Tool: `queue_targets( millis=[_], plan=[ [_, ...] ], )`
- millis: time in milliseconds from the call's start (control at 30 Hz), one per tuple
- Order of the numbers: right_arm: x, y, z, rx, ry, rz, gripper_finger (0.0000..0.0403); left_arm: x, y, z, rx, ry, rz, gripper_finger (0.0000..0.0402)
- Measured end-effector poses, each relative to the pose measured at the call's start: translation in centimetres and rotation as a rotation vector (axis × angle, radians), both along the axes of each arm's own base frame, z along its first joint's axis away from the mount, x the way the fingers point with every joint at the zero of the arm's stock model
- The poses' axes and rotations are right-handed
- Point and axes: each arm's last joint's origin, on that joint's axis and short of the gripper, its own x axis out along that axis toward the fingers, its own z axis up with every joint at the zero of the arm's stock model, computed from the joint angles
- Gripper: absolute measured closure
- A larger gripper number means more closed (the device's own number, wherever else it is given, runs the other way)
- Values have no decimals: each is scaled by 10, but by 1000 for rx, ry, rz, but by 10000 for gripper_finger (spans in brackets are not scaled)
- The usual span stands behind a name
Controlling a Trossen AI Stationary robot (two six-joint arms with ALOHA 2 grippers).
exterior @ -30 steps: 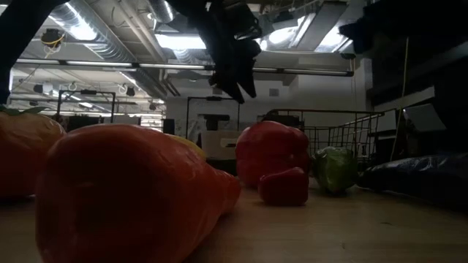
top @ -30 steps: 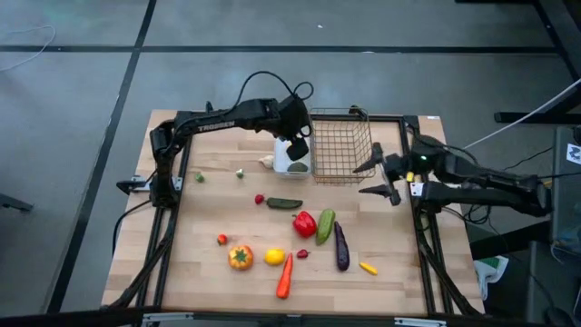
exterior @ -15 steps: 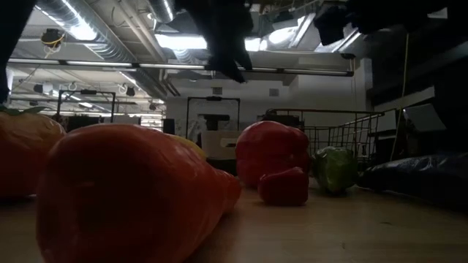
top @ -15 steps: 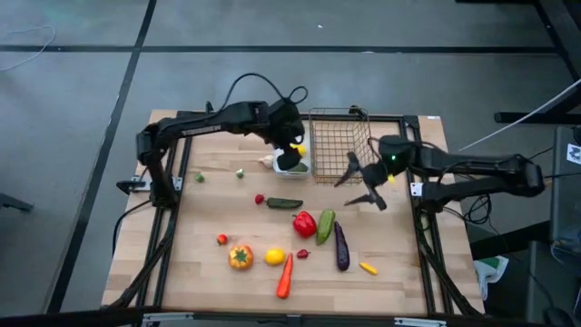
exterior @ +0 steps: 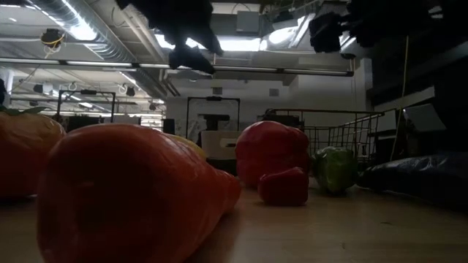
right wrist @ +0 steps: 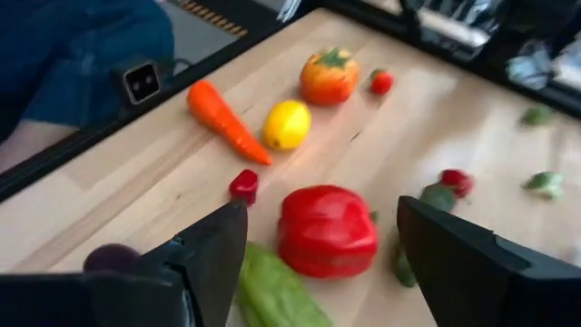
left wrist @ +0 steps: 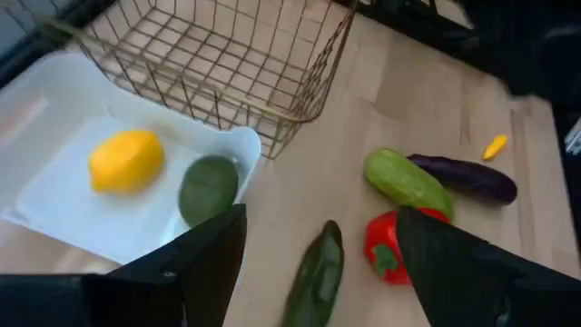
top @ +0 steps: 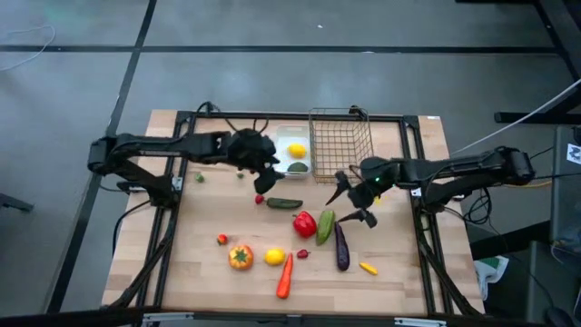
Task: Sort produce into baskets
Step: Put the green cucumber into the gold wire basket
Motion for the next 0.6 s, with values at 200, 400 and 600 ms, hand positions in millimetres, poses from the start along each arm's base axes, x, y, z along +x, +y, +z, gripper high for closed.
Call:
queue_targets(
  millis=[200, 400, 600],
  plan=[
    [17, 12, -24, -33, 110, 15, 123, -3, -20, -19, -41, 3, -12, 124],
    [35, 24, -42, -123, 171, 59, 123, -1, -34, -29, -36, -74, -5, 124],
    [47, 25, -56, -260, 331, 28, 123, -1, -42, -33, -64, -81, -6, 124]
  ],
)
